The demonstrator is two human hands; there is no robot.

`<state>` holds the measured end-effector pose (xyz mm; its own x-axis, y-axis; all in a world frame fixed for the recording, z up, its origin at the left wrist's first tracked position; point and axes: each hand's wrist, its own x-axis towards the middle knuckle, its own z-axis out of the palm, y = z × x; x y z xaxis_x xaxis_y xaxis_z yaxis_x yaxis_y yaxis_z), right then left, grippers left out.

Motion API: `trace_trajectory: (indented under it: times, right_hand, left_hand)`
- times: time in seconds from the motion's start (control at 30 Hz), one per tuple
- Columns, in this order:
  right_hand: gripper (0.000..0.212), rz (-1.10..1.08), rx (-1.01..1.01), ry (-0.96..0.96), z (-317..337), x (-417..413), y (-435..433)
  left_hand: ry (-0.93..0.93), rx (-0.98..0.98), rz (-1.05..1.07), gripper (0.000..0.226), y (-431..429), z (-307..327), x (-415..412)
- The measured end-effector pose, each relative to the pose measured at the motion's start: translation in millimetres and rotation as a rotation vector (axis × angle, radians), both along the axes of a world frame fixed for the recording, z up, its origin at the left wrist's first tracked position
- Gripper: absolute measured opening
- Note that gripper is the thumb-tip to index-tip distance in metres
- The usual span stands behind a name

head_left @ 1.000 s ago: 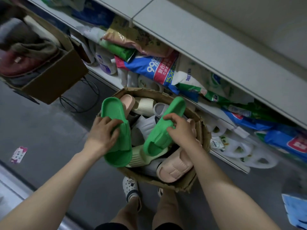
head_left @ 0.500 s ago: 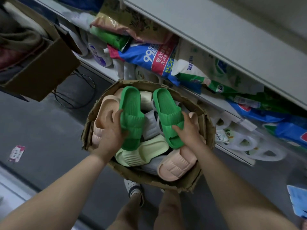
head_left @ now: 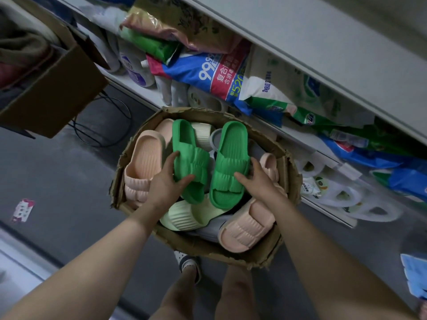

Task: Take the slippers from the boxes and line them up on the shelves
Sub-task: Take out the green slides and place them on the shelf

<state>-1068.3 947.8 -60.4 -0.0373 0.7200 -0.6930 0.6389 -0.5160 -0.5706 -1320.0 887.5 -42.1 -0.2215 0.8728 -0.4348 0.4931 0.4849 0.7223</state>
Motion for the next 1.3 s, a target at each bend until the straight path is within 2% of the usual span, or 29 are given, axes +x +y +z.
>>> trace_trajectory:
  times: [0.07,0.17,0.4,0.47,0.6,0.7,0.77,0.87,1.1,1.3]
  right_hand:
    - [0.111,-0.057,0.003,0.072,-17.8,3.8,-2.9]
    - [0.112,-0.157,-0.011,0.143,-7.8,-2.0,-8.8]
    - [0.097,-0.293,-0.031,0.300,4.9,-17.5,-11.5]
    - [0.098,-0.292,0.006,0.290,17.1,-21.0,-12.8]
    - [0.062,-0.228,0.116,0.210,52.8,-10.8,-24.9]
    - [0.069,-0.284,0.194,0.214,77.9,7.2,-39.8]
    - [0.065,-0.365,0.235,0.255,99.2,18.8,-51.8]
    - [0.060,-0.475,0.329,0.297,126.1,41.6,-72.0]
    - [0.042,-0.707,0.521,0.360,173.6,109.4,-110.5]
    - [0.046,-0.918,0.615,0.355,194.2,192.6,-129.8]
  left_hand:
    - [-0.007,-0.003,0.013,0.073,3.7,-1.0,-0.8]
    - [-0.016,-0.031,0.019,0.072,7.3,-4.7,-7.3]
    - [-0.094,-0.012,-0.008,0.068,-3.6,2.7,-18.1]
    - [-0.128,-0.009,-0.018,0.068,-7.8,5.3,-21.1]
    - [-0.200,0.013,-0.014,0.070,-14.5,26.2,-26.6]
    - [-0.248,0.056,-0.027,0.067,-15.9,49.0,-22.7]
    - [-0.295,0.091,-0.042,0.065,-14.5,67.4,-16.7]
    - [-0.364,0.132,-0.083,0.064,-11.0,93.7,1.0]
    - [-0.426,0.190,-0.334,0.062,11.6,141.5,71.6]
    - [-0.492,0.247,-0.443,0.060,32.1,168.2,164.7]
